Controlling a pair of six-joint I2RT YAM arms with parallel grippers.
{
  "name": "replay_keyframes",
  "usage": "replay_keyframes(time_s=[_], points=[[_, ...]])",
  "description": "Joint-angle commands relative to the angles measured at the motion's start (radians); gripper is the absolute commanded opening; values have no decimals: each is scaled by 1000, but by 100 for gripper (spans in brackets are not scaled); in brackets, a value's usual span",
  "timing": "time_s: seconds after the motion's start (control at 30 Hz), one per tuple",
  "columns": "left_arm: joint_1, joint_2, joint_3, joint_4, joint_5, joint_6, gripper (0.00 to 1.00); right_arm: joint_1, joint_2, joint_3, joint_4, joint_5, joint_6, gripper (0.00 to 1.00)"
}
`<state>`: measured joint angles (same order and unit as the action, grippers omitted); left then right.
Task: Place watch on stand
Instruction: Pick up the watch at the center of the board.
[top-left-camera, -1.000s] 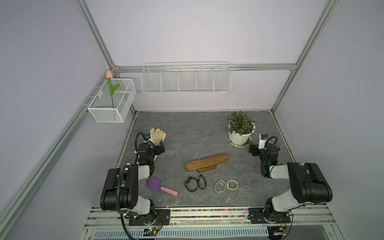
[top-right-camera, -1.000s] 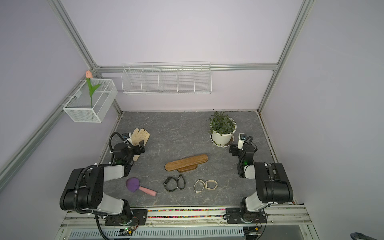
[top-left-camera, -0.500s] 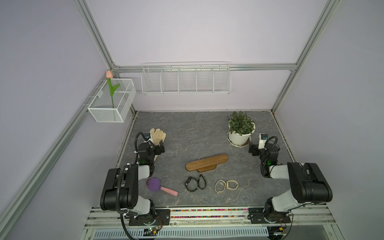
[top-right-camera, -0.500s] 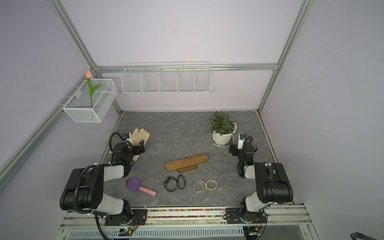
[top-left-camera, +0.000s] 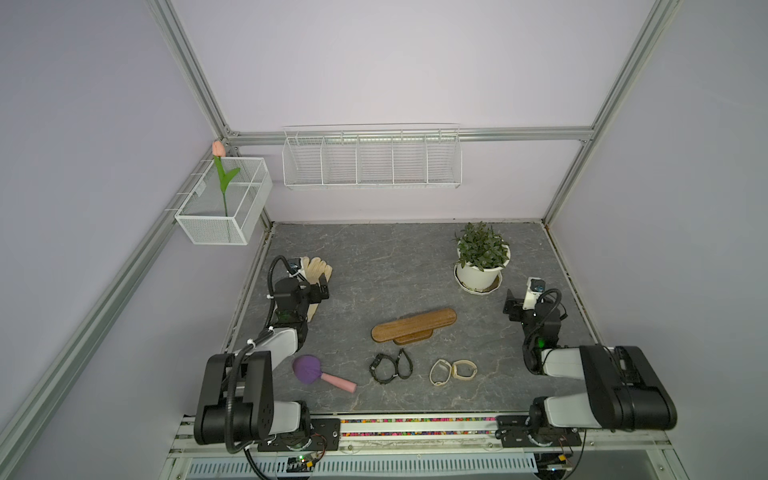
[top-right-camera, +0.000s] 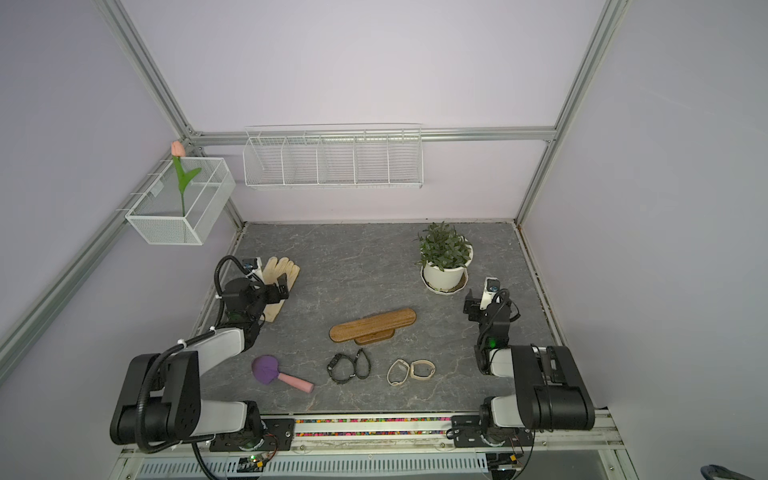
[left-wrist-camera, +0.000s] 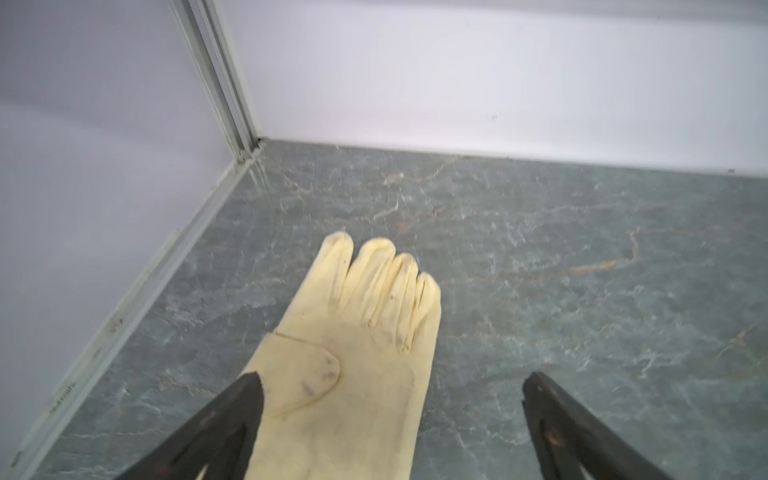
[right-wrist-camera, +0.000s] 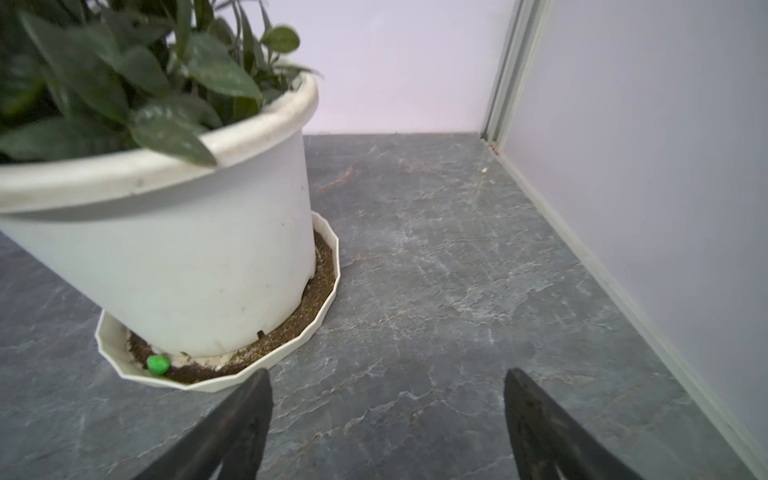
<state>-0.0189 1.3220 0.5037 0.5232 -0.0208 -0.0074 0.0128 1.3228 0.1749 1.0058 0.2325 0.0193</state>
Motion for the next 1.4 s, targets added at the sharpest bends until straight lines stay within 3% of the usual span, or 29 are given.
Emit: replay_keyframes(time_s=[0.0,0.23,0.33,0.4,0.63,0.7,0.77,0.83,1.0,1.2,1.33,1.37], points=[[-7,-104,10,-102,-74,-57,99,21,-212,-14,-100,141,48,88],[-38,-357,-8,-324,-258,-169,99,78,-785,-17,-676,272,176,88],[-39,-431,-15,-389,-307,-263,99,118,-936,10,-850,262,180,88],[-39,-460,-19,-396,-266,-293,99,141,-970,41,-923,247,166,88],[-39,-468,32,-436,-119,-377,99,235,-843,201,-1057,94,158,88],[-40,-458,48,-457,-161,-432,99,254,-749,268,-1117,79,179,88],[-39,-439,59,-496,-285,-547,99,284,-673,313,-1132,62,185,88],[-39,-409,96,-596,-377,-642,99,338,-634,337,-1126,106,190,88],[-40,-317,191,-709,-364,-645,99,485,-547,441,-1235,250,201,88],[-39,-271,237,-733,-238,-574,99,746,-459,496,-1348,452,216,89],[-39,-297,241,-736,-169,-556,100,903,-387,552,-1476,531,295,99],[-39,-309,243,-743,-162,-558,100,937,-368,565,-1505,540,316,97]])
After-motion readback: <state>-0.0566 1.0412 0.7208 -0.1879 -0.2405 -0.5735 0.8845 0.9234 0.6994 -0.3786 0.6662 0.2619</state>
